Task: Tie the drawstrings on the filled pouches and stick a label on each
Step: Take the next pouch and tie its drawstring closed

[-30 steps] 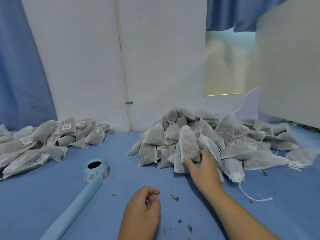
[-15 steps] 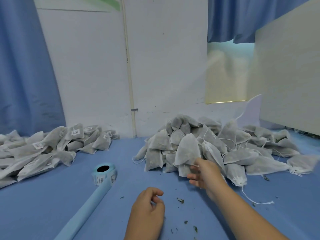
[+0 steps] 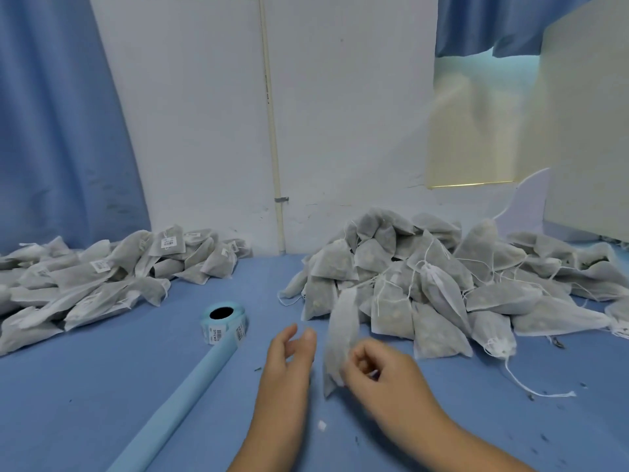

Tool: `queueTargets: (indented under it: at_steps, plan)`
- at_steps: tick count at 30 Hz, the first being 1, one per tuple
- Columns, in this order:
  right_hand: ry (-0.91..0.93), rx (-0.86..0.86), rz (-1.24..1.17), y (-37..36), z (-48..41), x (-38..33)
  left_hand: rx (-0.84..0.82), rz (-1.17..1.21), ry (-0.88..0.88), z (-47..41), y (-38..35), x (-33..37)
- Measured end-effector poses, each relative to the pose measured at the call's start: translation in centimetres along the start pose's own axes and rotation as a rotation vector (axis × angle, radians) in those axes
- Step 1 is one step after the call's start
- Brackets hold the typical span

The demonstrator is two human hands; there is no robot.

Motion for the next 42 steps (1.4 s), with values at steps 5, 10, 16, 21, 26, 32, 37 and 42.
queueTargets:
  at_steps: [5, 10, 16, 21, 26, 32, 37, 42]
  plan:
    - [0.386, -0.371, 0.205, -3.5, 3.2, -2.9, -0.100, 0.122, 0.134, 0.4, 0.3, -0.3]
    - [0.424, -0.280, 0.046, -2.8, 3.4, -3.9, -0.104, -0.071, 0.034, 0.2, 1.5, 0.5]
    - [0.075, 0.052, -0.354, 1.2, 0.5, -2.7, -0.305, -0.147, 0.068, 1.0, 1.8, 1.1]
    - [0.013, -0.136, -0.185, 0.0, 0.6, -1.7, -0.230, -0.437, -0.141, 1.8, 1.3, 1.9]
    - [-0.077, -0.075, -0.199, 0.3, 0.6, -1.0, -0.023, -0.750, -0.348, 1.4, 1.9, 1.7]
    - [-0.163, -0.196, -0.255, -0.1, 0.4, -0.9, 0.058, -1.035, -0.545, 1.4, 2.1, 1.8]
    - [-0.052, -0.091, -0.421, 1.0, -0.1, -1.6, -0.309, -0.940, -0.467, 2.8, -0.5, 1.2]
    - [-0.045, -0.041, -0.393, 1.8, -0.4, -1.1, -0.448, -0.549, -0.255, 3.5, -1.4, 1.7]
Point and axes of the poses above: each hand's wrist, its own z-axis away from the middle knuckle, its own y-axis out of the back of the hand, x = y × z, the point moved 4 cm from there along -z, towards the middle knuckle, and after that the axes turned 14 degrees about -z, right-handed, at the moved point
